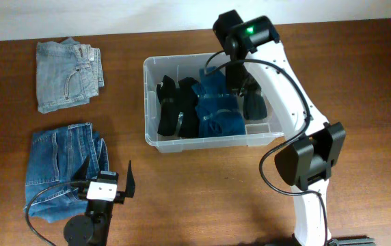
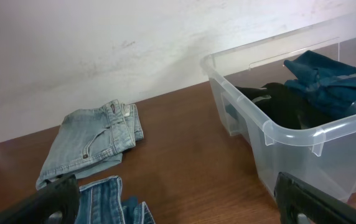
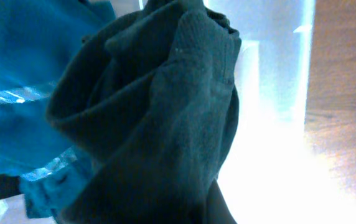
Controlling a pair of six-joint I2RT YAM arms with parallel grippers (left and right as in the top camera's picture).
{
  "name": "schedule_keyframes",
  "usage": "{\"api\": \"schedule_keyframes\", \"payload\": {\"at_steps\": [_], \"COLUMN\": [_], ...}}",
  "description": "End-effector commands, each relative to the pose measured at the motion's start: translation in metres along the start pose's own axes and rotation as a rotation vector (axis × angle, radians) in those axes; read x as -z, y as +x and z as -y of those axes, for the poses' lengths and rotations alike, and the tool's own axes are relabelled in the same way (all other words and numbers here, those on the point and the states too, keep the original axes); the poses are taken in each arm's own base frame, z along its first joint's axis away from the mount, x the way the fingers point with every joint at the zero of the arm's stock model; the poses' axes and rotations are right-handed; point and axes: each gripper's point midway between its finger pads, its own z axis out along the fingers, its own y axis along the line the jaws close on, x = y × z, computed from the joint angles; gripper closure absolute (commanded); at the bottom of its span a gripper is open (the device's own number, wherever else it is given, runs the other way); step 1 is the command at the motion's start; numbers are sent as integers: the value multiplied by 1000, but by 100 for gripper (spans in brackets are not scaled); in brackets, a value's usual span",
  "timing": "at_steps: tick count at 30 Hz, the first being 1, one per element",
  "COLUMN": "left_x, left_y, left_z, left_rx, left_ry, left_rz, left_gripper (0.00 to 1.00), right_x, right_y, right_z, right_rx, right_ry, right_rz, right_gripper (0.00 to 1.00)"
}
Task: Pack container
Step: 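Lower the black garment into the container's right side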
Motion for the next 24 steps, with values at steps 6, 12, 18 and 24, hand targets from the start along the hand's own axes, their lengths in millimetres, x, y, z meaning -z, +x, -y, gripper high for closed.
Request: {"api": "schedule_keyframes", "payload": {"at_steps": [6, 12, 18, 24], "left_x": [0, 0, 0, 0], "left_y": [2, 2, 2, 2], "left_z": [-2, -2, -2, -2], "left_rx": [-15, -15, -15, -15], "left_ry": [-11, -11, -11, -11], "left_rz": [-2, -2, -2, -2], "left_gripper": [1, 1, 1, 1], "right_x": [-33, -34, -33, -34], "right_y": [7, 5, 9, 10], "right_z": [-4, 2, 6, 5], "right_rx": [9, 13, 20, 19], "right_ry": [59, 98, 116, 107], "right_rz": [-33, -21, -34, -38], "right_gripper": [92, 73, 59, 56]}}
